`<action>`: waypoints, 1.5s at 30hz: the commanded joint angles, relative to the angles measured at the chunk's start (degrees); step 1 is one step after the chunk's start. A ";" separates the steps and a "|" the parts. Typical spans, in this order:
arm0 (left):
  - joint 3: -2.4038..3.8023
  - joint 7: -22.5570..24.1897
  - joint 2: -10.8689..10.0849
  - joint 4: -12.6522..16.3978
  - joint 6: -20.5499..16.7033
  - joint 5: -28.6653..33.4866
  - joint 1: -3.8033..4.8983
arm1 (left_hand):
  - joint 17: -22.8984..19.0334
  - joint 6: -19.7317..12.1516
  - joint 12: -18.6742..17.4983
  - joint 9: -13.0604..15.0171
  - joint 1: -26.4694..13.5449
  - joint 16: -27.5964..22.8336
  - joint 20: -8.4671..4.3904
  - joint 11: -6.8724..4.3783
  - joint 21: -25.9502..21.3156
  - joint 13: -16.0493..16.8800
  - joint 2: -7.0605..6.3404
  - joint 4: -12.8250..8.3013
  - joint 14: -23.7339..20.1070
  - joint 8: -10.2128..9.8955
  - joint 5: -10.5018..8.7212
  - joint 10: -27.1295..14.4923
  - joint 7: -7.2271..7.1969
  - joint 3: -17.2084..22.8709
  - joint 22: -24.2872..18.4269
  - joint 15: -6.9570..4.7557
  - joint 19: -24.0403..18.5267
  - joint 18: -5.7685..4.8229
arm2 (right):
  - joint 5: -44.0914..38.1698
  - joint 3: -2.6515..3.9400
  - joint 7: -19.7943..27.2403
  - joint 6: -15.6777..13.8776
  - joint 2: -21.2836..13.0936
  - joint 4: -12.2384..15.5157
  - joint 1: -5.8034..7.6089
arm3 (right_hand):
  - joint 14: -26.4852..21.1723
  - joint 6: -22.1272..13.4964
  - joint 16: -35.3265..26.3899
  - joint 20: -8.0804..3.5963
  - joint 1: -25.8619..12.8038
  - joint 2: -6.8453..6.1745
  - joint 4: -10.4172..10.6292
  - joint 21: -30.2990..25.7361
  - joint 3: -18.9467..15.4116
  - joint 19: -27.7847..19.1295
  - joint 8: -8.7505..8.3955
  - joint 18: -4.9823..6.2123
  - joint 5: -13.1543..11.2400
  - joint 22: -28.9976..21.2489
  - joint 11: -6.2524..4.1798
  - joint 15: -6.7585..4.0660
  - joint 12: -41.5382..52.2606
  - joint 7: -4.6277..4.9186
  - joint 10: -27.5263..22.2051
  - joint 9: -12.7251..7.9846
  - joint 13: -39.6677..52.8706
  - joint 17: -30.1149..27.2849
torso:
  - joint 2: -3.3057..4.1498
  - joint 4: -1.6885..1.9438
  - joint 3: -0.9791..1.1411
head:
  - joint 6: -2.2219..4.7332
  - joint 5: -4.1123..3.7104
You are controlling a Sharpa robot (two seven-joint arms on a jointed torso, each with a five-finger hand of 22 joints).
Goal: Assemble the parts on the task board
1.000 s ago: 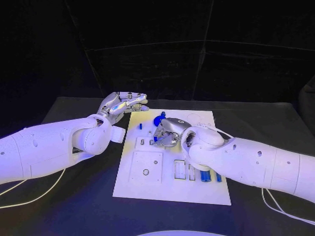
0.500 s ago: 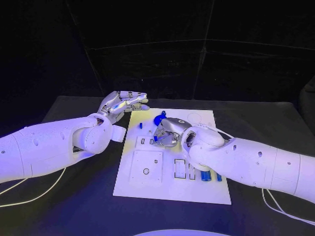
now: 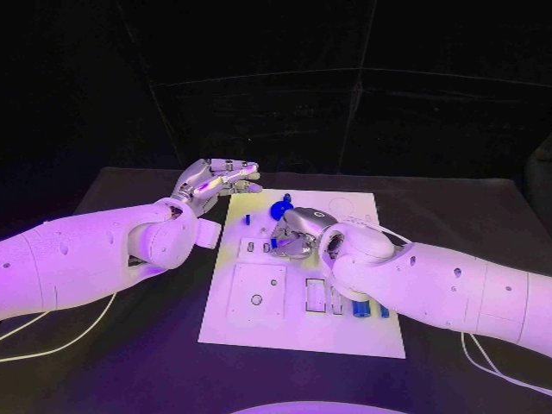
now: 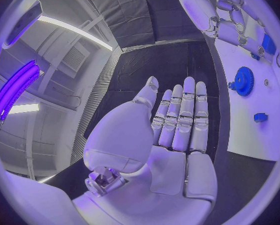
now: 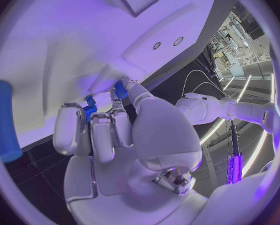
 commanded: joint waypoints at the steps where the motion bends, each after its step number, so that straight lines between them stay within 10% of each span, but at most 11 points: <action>1: 0.06 0.19 0.01 0.07 0.50 0.10 0.10 | 0.05 0.27 -0.24 0.01 -0.15 -0.20 -0.07 -0.01 -0.19 -0.03 0.36 -0.40 0.28 -0.28 -0.27 0.53 -0.07 0.09 -0.05 -0.09 0.37 0.44 | -0.75 -0.17 -1.65 1.32 -0.08 -0.02 -0.11 | 4.66 -0.56 -0.18 0.38 -0.49 -0.86 0.37 -0.25 -0.27 0.07 -0.27 -0.57 0.50 -0.11 0.54 0.58 -0.31 0.07 0.83 0.08 6.82 8.61 | 0.03 0.01 0.01 | 0.00 0.01; 15: 0.06 -0.02 -0.03 0.11 0.76 0.10 0.10 | 0.06 0.27 -0.28 0.00 -0.19 -0.23 -0.07 -0.01 -0.21 -0.04 0.39 -0.41 0.28 -0.30 -0.27 0.53 -0.07 0.09 -0.07 -0.09 0.38 0.44 | -0.81 -0.17 -3.04 -1.59 0.02 0.11 -0.11 | 4.64 -4.10 -0.19 0.97 -3.60 -3.32 2.38 -0.55 -3.28 -0.12 -0.25 -0.45 -0.52 -0.65 1.12 1.13 -0.97 0.60 0.45 0.14 6.26 8.65 | 0.01 -0.01 0.00 | -0.13 0.02; 23: 0.06 -0.29 -0.06 -0.04 1.02 0.09 0.10 | 0.32 0.38 -0.37 0.00 -0.37 0.07 -0.24 -0.13 -0.01 -0.04 0.53 -0.51 1.20 -0.34 -0.26 0.68 -0.21 0.09 -0.01 -0.34 0.95 0.50 | -0.18 -0.16 -1.36 -7.48 -0.85 1.16 -0.12 | 4.61 -9.12 -0.22 1.82 -4.25 -5.80 7.33 -0.89 -9.37 -0.38 -0.12 -0.34 -0.24 -1.32 2.18 2.06 -2.08 1.78 -0.41 0.22 5.26 8.65 | -0.02 -0.12 0.08 | -0.11 0.23; 32: 0.05 -4.29 -0.40 -0.46 1.11 -4.45 0.10 | 8.05 5.05 1.91 0.35 -2.44 11.60 -6.24 -4.73 8.55 0.92 1.16 -0.16 19.91 1.00 -0.04 9.36 -3.91 -0.61 3.73 -6.21 15.51 0.53 | 4.13 -0.04 10.68 -9.20 -7.62 6.99 1.49 | 4.50 -9.61 -0.42 2.02 -0.78 -5.51 7.87 -1.21 -10.44 -0.77 0.07 -0.20 -0.33 -2.02 2.34 2.21 -2.33 1.90 -0.66 0.32 4.99 8.20 | -0.45 -0.35 0.08 | 0.15 0.31; 36: 0.05 -9.55 -0.28 -1.75 1.62 -10.11 0.16 | 30.65 7.04 3.28 0.53 -4.39 37.06 -8.33 -6.54 13.14 2.13 0.91 0.81 21.27 1.22 -0.13 13.92 -5.32 -1.91 6.10 -7.98 20.42 0.29 | 9.50 -0.03 14.39 -7.88 -12.31 10.34 3.77 | 3.82 -8.57 -1.63 1.94 0.17 -5.29 8.31 -3.19 -11.14 -3.02 0.61 0.61 0.71 -6.32 2.10 2.02 -4.88 1.62 -2.33 0.51 2.83 5.65 | -1.13 -0.55 0.27 | 0.04 0.66; 41: 0.06 -16.57 0.04 -3.10 2.20 -16.51 0.45 | 49.38 7.49 7.05 0.93 -5.39 55.78 -9.30 -7.31 18.04 5.27 0.42 1.44 21.63 1.79 0.00 16.28 -6.19 -2.92 9.03 -8.69 22.84 0.17 | 17.03 -0.04 17.03 -7.09 -16.89 12.77 5.98 | 3.07 -8.11 -3.26 1.64 1.75 -4.36 8.19 -5.64 -11.40 -5.35 0.79 1.41 1.88 -10.91 1.82 1.71 -8.42 1.34 -4.59 0.49 -0.17 2.75 | -1.98 -0.88 0.51 | -0.41 1.13; 43: 0.06 -23.20 0.18 -3.17 4.11 -23.01 0.96 | 63.32 9.07 14.13 2.00 -7.57 68.48 -10.40 -8.85 23.21 10.31 0.40 3.02 22.52 3.98 0.35 19.48 -7.30 -3.73 12.77 -9.59 24.72 0.15 | 20.45 -0.05 17.81 -6.97 -18.96 13.39 7.05 | 2.91 -7.79 -3.69 1.52 2.53 -3.96 7.92 -6.23 -11.26 -5.79 0.97 1.58 3.59 -11.91 1.67 1.60 -9.16 1.22 -5.06 0.53 -0.80 2.06 | -2.35 -1.02 0.61 | -0.69 1.23; 45: 0.06 -27.90 0.41 -3.00 5.60 -27.66 1.49 | 68.68 9.46 19.90 3.07 -9.03 73.10 -11.00 -8.97 31.58 15.18 0.89 4.36 22.61 5.83 -0.29 18.25 -7.84 -3.85 22.46 -10.04 25.92 -1.08 | 23.94 -0.06 18.30 -6.87 -21.53 13.77 8.13 | 2.93 -7.57 -3.83 1.39 2.98 -3.55 7.79 -6.52 -11.29 -5.81 1.09 1.61 4.82 -12.21 1.54 1.47 -9.36 1.11 -5.11 0.53 -1.03 1.99 | -2.69 -1.18 0.67 | -0.85 1.30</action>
